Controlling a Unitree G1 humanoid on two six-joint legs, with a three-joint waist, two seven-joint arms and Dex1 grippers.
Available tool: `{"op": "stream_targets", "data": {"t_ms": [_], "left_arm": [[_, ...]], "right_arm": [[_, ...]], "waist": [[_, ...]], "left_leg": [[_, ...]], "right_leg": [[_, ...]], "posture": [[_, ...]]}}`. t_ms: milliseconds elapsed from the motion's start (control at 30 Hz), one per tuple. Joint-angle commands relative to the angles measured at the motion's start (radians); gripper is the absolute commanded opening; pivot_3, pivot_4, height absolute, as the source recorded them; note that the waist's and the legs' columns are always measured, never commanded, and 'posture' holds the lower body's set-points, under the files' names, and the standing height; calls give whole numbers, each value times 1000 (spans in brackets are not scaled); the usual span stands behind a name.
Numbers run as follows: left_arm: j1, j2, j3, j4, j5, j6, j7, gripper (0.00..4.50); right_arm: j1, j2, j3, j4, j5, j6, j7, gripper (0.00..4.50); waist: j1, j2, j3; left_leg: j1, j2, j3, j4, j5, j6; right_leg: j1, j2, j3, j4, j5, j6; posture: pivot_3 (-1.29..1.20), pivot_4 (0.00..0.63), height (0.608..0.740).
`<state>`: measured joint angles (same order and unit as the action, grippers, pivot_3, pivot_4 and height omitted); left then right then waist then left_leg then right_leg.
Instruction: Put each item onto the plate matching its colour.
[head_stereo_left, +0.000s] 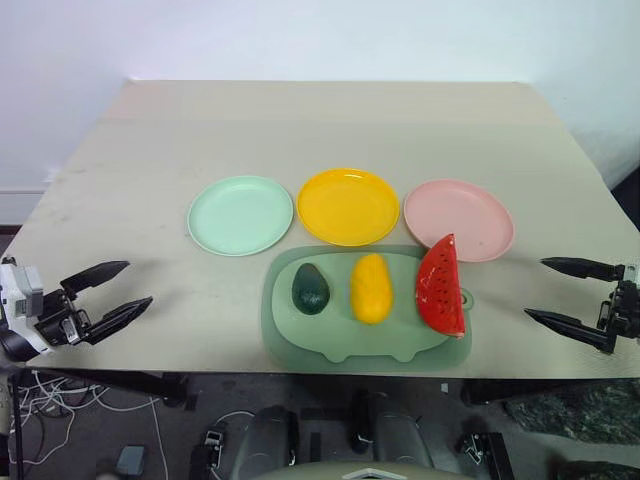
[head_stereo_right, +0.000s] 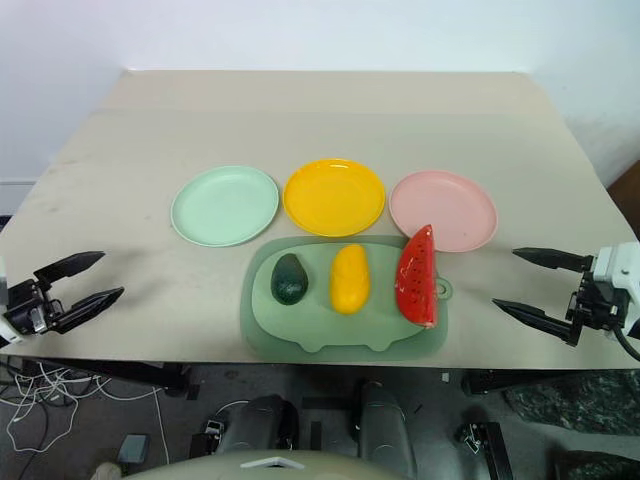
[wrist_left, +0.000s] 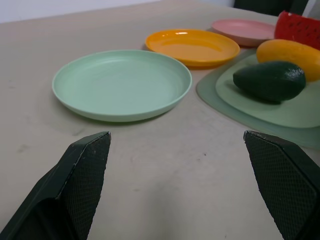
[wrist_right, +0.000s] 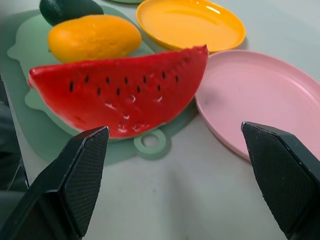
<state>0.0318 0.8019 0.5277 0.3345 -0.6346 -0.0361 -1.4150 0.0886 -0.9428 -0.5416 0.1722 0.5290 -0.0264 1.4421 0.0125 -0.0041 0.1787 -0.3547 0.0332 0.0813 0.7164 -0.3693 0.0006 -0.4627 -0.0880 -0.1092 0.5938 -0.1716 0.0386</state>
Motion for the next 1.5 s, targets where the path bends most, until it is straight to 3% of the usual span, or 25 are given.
{"op": "stream_targets", "data": {"t_ms": [33, 600, 867, 1033, 1300, 1500], "left_arm": [[-15, 9, 18, 21, 12, -40, -7, 4468], [-134, 21, -19, 124, 54, -130, -76, 4468], [-65, -4, -24, 20, 44, -128, -60, 4468], [-10, -41, -43, -70, 51, -159, -48, 4468], [-16, -115, -98, -249, 3, -119, 7, 4468], [-33, -137, -151, -300, 18, -120, 31, 4468]], "right_arm": [[-12, -12, -1, 12, -12, -37, 6, 4500], [61, 26, -5, -85, 24, -22, -33, 4500], [1, -15, 17, -63, 18, 24, -23, 4500], [-50, -57, 23, -162, 71, 195, -71, 4500], [-204, -251, 124, -390, 254, 844, -302, 4500], [-311, -278, 191, -513, 357, 1140, -466, 4500]], "waist": [[0, 0, 0], [0, 0, 0], [0, 0, 0], [0, 0, 0], [1, 1, 0], [1, 0, 0]], "left_leg": [[0, 0, 0, 0, 0, 0], [0, 0, 1, 0, 0, 0], [0, 0, 0, 0, 0, 0], [0, 0, 0, 0, 0, 0], [-1, 0, -1, 0, 0, 0], [-2, 0, 0, 0, 0, 0]], "right_leg": [[0, 0, 0, 0, 1, -2], [0, 0, 0, 0, 3, 0], [0, 0, 0, 0, 3, 0], [0, -1, 0, 1, 3, -1], [-1, -2, 0, 1, 2, -3], [-2, -1, 0, 0, 2, -3]], "posture": [[0, 150, 733], [0, 150, 733], [0, 150, 733], [0, 150, 733], [0, 150, 733], [0, 150, 733]]}}
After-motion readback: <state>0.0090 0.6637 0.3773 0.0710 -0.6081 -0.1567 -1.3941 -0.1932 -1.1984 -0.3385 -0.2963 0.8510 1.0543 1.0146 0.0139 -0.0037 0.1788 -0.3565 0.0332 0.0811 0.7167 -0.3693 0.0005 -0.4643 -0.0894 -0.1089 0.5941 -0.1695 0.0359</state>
